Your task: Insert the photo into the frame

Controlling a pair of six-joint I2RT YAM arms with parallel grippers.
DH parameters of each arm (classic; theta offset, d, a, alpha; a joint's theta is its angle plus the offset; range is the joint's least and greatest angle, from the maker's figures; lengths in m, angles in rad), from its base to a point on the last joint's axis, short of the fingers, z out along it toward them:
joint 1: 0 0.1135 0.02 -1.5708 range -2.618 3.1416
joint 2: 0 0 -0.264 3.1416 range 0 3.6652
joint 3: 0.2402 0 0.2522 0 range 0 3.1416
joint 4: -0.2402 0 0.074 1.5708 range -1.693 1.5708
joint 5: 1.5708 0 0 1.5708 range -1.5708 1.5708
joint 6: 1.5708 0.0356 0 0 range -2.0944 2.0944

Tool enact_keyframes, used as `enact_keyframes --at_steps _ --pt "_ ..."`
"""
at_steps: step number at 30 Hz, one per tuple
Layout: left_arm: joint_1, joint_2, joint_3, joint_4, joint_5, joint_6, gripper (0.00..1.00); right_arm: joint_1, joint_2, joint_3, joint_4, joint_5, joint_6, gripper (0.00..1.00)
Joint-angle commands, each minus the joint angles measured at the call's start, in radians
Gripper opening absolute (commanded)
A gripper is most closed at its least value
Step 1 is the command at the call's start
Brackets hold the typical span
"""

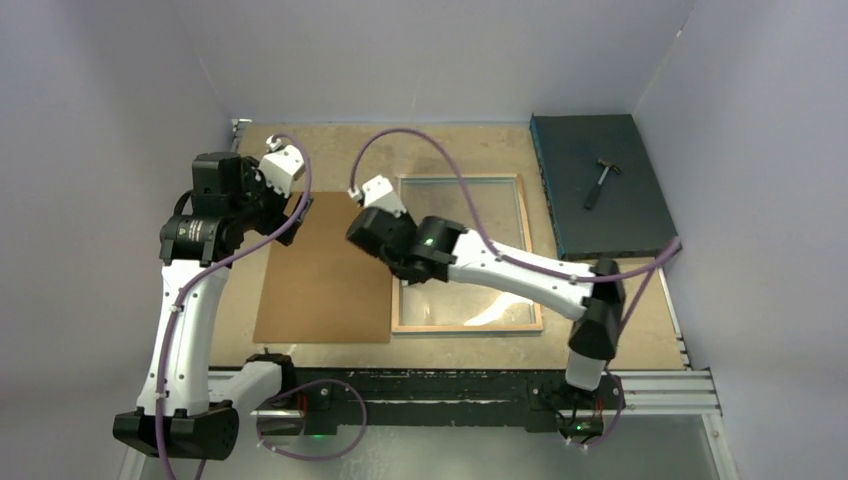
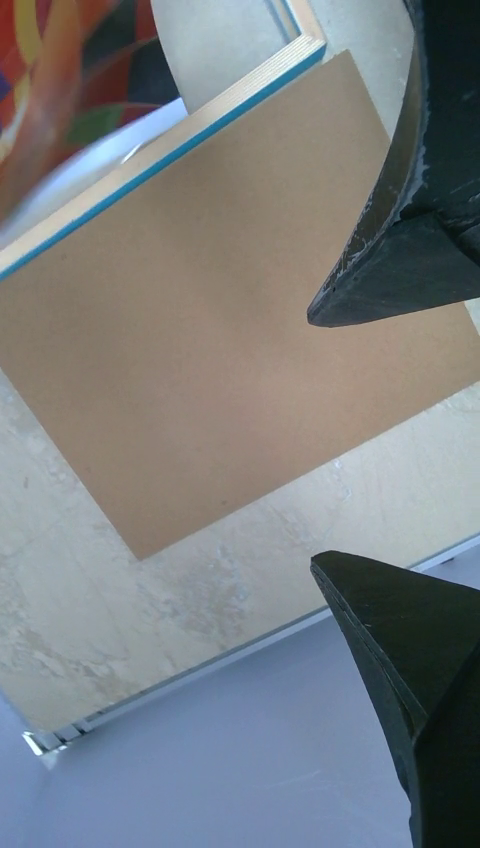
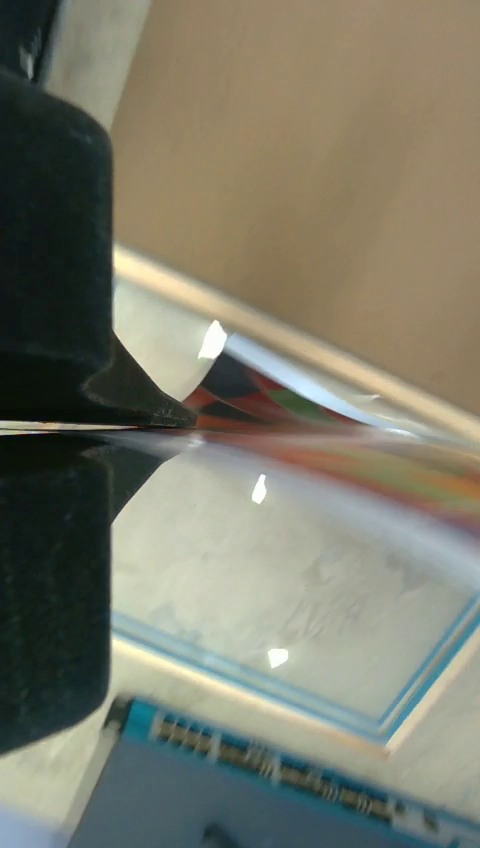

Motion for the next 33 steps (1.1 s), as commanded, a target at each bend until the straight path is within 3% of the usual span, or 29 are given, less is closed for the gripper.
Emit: enact_keyframes --at_steps 1,10,15,22,27,33 --pt "-0.003 -0.009 -0.015 0.056 -0.107 -0.07 0.81 0.081 0.154 0.09 -0.388 0.27 0.068 0.0" --pt "-0.003 -0.034 -0.057 0.067 -0.165 -0.091 0.81 0.184 0.215 0.098 -0.396 0.33 0.082 0.0" --pt "-0.002 -0.017 -0.039 0.075 -0.191 -0.11 0.81 0.204 0.227 0.225 -0.391 0.45 -0.052 0.0" --pt "-0.004 -0.001 -0.011 0.08 -0.226 -0.13 0.81 0.219 0.299 0.165 -0.401 0.509 -0.065 0.0" --pt "-0.002 0.013 -0.011 0.069 -0.226 -0.138 0.81 0.24 0.361 0.14 -0.401 0.442 -0.047 0.0" --pt "-0.002 0.019 -0.009 0.079 -0.275 -0.137 0.81 0.349 0.467 0.137 -0.402 0.317 -0.047 0.0"
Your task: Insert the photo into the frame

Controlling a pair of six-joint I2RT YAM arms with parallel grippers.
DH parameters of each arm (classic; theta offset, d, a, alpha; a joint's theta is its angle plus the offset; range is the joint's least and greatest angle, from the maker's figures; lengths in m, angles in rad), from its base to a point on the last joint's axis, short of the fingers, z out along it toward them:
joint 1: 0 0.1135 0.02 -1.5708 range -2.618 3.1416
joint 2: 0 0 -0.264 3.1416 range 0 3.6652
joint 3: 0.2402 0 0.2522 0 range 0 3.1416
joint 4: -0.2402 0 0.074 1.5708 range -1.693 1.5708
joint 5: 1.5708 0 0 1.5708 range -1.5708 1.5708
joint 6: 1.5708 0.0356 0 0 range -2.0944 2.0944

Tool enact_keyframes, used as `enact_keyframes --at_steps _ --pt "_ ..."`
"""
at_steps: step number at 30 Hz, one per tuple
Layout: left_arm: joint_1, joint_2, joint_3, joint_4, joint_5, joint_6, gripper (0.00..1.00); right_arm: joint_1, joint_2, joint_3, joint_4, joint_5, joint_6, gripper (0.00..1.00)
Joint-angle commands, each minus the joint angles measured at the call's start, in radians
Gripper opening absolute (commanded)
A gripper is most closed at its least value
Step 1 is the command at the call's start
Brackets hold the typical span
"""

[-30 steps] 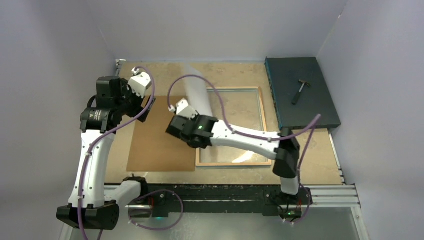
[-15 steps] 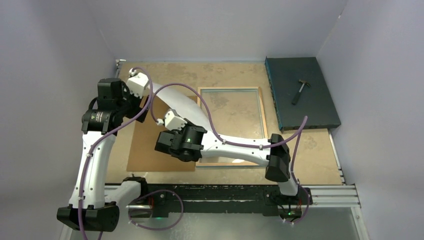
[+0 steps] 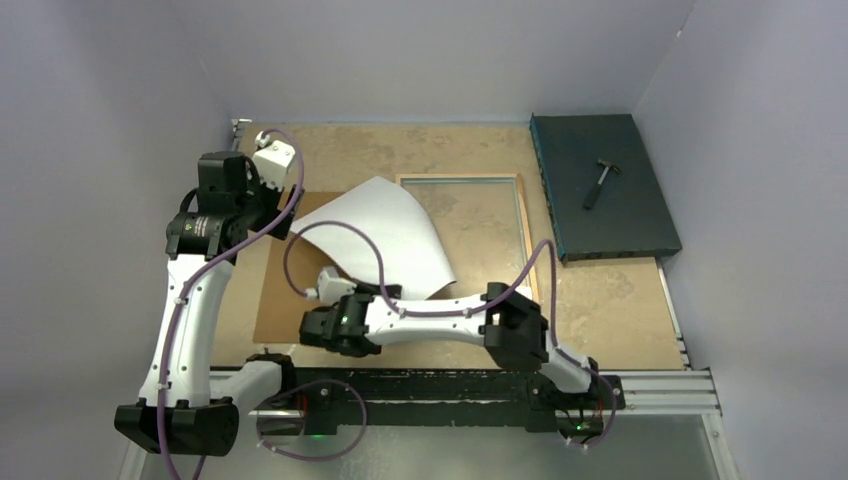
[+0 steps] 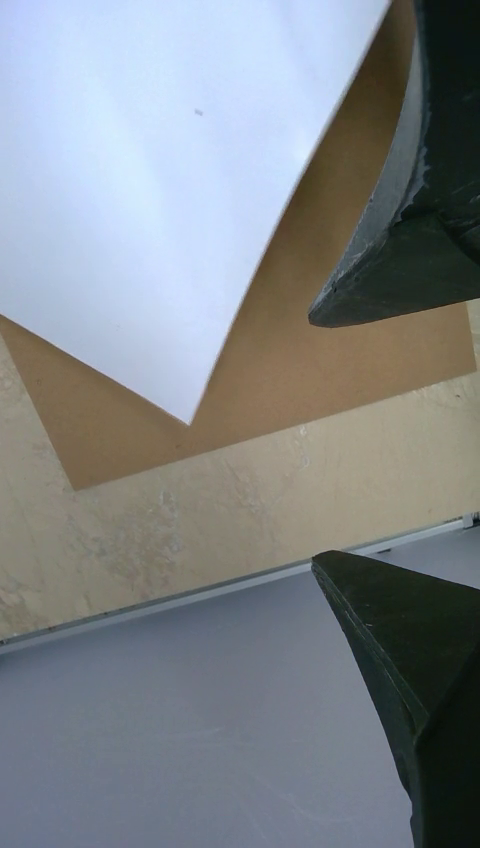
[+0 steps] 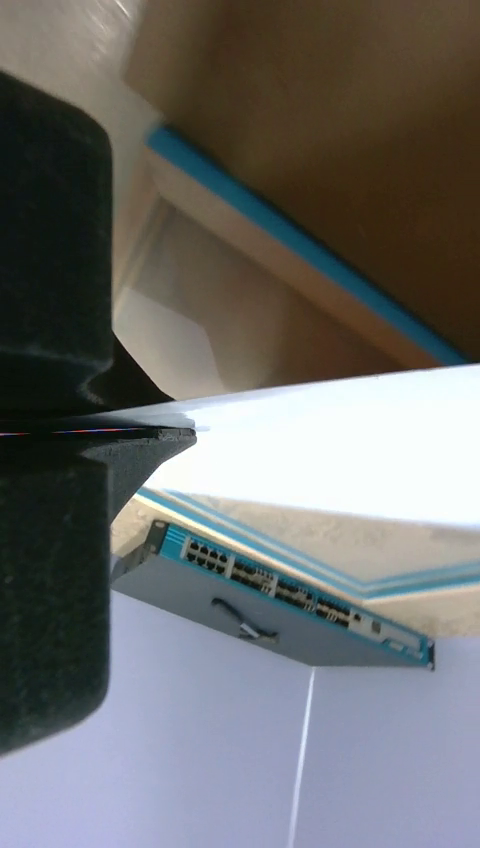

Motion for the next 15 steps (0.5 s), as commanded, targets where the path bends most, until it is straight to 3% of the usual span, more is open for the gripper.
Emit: enact_keyframes --at_steps 1,9,15 --pt "-0.001 0.005 0.038 0.024 -0.043 -0.023 0.81 0.091 0.047 -0.021 -0.03 -0.089 0.009 0.0" --pt "-0.001 0.025 0.055 0.023 -0.042 -0.026 0.81 0.14 0.14 0.026 -0.039 -0.171 0.035 0.0" --pt "-0.001 0.026 0.035 0.024 -0.036 -0.018 0.81 0.013 0.054 -0.085 -0.04 -0.203 0.199 0.0"
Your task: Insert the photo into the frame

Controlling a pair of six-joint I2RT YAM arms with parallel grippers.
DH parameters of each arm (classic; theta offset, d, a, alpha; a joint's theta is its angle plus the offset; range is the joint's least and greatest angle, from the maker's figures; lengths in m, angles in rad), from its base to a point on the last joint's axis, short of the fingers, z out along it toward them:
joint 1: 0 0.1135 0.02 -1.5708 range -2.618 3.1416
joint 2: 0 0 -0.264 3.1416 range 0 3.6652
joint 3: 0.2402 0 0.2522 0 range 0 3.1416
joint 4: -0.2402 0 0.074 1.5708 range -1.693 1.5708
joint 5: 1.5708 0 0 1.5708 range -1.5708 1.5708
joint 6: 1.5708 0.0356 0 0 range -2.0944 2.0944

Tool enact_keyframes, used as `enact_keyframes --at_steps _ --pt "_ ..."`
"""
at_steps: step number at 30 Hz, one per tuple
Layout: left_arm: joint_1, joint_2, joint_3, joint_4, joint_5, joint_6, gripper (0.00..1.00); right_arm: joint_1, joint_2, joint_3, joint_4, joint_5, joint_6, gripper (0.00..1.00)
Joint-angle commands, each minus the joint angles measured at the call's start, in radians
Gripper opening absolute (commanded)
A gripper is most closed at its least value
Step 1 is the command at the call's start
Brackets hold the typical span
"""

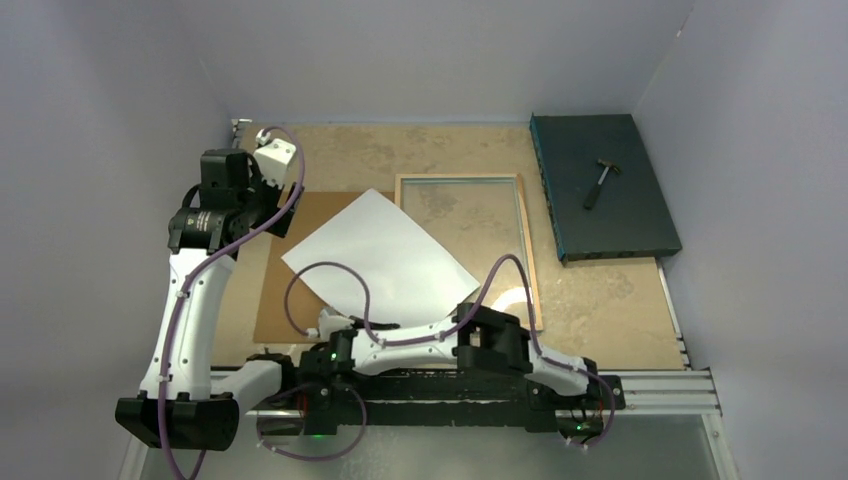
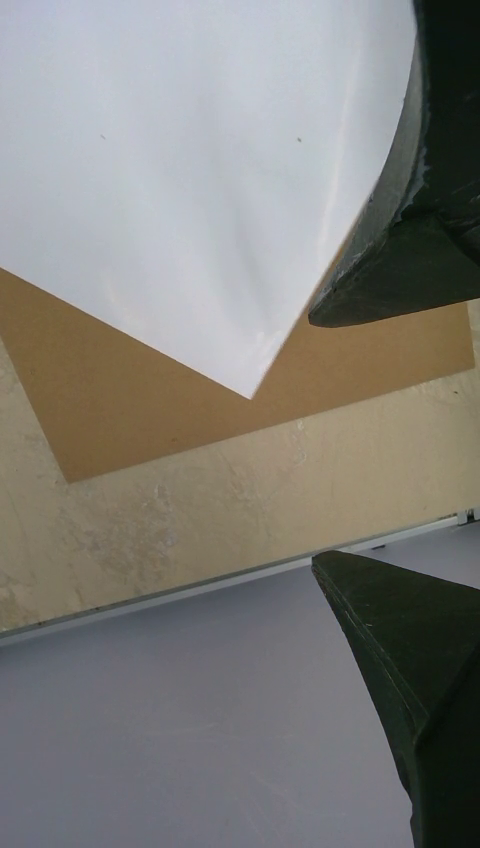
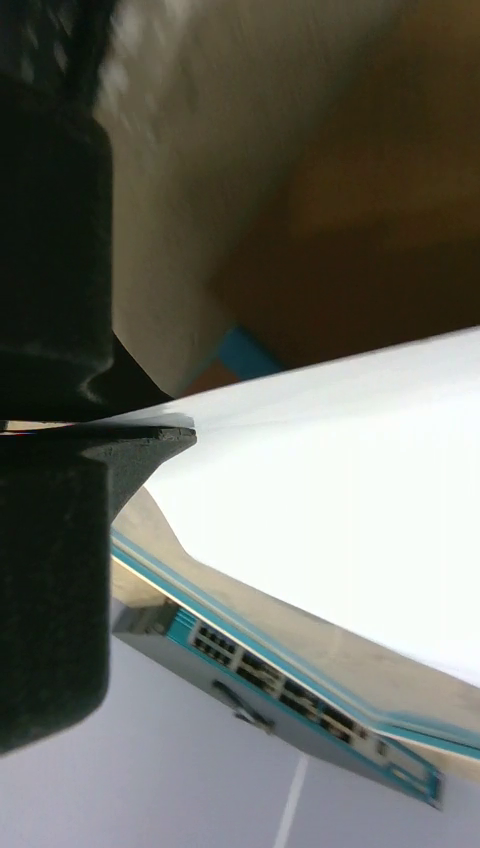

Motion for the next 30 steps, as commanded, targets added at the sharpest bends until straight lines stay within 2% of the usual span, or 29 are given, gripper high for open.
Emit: enact_keyframes --at_steps 1,6,12,16,19,20,21,23,24,25,26,28,30 --pt "-0.001 0.001 0.025 0.023 -0.004 -0.016 0.81 -0.136 -0.125 -0.091 -0.043 -0.033 0.169 0.0" --pt "-0.001 0.018 0.03 0.026 0.011 -0.018 0.81 -0.198 -0.213 -0.231 -0.044 -0.066 0.267 0.0" --pt "-0.001 0.036 0.035 0.026 0.03 -0.015 0.81 -0.206 -0.237 -0.284 -0.045 -0.143 0.335 0.0" --pt "-0.003 0.032 0.025 0.026 0.059 -0.014 0.81 -0.22 -0.222 -0.276 -0.038 -0.217 0.36 0.09" --pt "-0.001 0.024 0.016 0.026 0.068 -0.013 0.81 -0.266 -0.199 -0.21 -0.029 -0.231 0.368 0.14" --pt "-0.002 0.02 0.014 0.026 0.07 -0.012 0.81 -0.28 -0.197 -0.19 -0.026 -0.225 0.369 0.19" --pt "-0.002 0.016 0.01 0.025 0.073 -0.012 0.81 -0.296 -0.195 -0.173 -0.018 -0.225 0.365 0.34" --pt "-0.002 0.01 0.007 0.024 0.078 -0.012 0.81 -0.325 -0.199 -0.149 -0.006 -0.23 0.357 0.44" --pt "-0.001 0.008 0.005 0.024 0.079 -0.011 0.81 -0.331 -0.207 -0.148 0.012 -0.247 0.342 0.53" --pt "-0.002 0.008 0.005 0.025 0.079 -0.01 0.81 -0.333 -0.212 -0.148 0.029 -0.265 0.329 0.7" --pt "-0.002 0.009 0.0 0.025 0.079 -0.009 0.81 -0.334 -0.218 -0.153 0.048 -0.289 0.318 0.8" --pt "-0.002 0.014 -0.009 0.027 0.084 -0.009 0.81 -0.334 -0.243 -0.178 0.102 -0.343 0.295 0.94" --pt "-0.002 0.024 -0.018 0.03 0.087 -0.007 0.81 -0.333 -0.282 -0.207 0.16 -0.398 0.278 0.99"
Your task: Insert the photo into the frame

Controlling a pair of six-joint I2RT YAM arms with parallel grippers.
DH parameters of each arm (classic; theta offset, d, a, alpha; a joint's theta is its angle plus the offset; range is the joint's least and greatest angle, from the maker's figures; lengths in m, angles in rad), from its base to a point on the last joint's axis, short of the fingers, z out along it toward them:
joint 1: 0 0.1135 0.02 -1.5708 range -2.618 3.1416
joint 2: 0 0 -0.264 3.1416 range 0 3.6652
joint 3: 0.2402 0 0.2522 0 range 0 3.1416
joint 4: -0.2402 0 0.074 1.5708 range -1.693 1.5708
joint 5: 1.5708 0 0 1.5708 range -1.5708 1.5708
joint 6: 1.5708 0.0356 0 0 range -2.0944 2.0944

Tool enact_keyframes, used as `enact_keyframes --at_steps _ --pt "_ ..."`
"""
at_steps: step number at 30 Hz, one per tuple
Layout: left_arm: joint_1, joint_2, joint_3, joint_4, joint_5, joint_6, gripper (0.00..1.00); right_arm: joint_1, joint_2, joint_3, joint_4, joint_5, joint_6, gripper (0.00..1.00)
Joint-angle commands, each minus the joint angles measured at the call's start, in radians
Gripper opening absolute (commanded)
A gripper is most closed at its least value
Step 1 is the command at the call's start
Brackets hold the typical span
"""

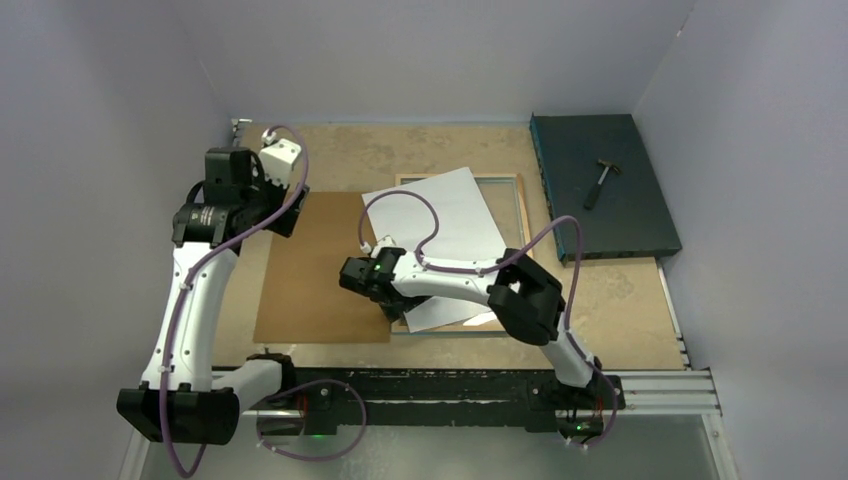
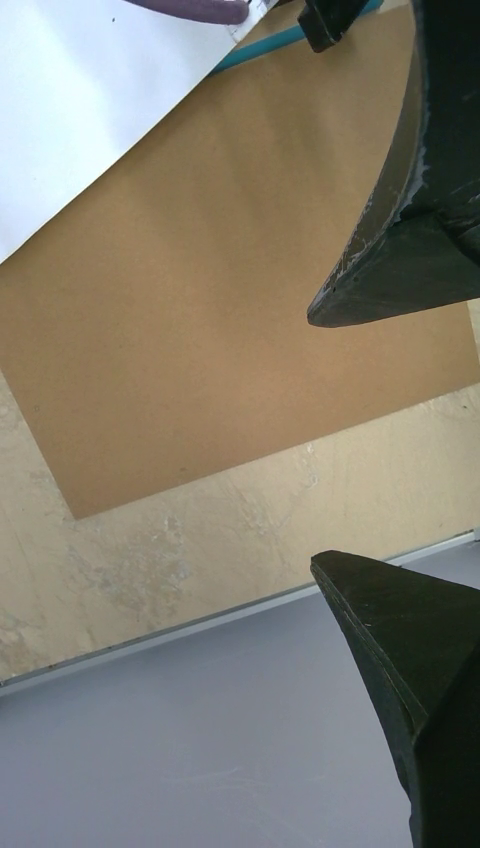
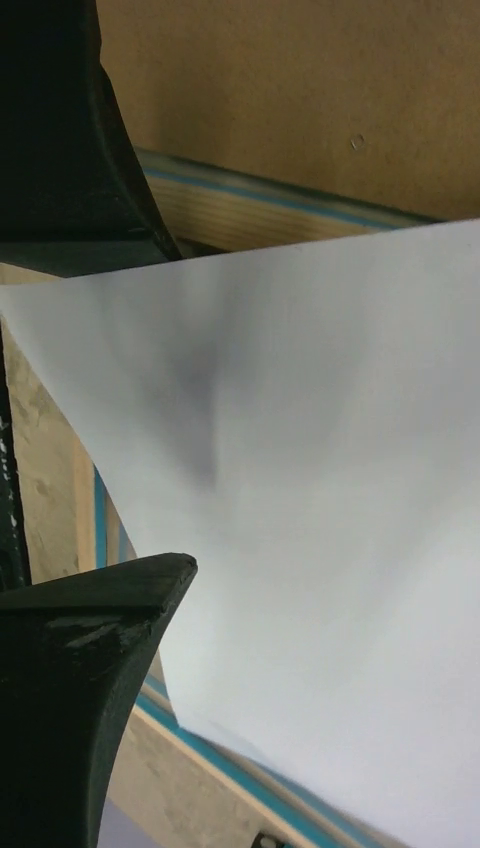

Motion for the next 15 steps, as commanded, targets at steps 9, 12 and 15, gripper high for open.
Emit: enact_keyframes --at_steps 9,12,15 --pt "-0.001 0.057 -0.029 0.029 0.062 -0.018 0.81 -0.039 -0.319 -0.078 0.378 -0.369 -0.179 0.99" --pt "-0.001 0.078 -0.03 0.041 0.057 -0.032 0.81 -0.094 -0.32 -0.041 0.432 -0.247 -0.224 0.99" --pt "0.004 0.103 -0.027 0.048 0.048 -0.053 0.81 -0.171 -0.225 0.062 0.51 -0.117 -0.285 0.97"
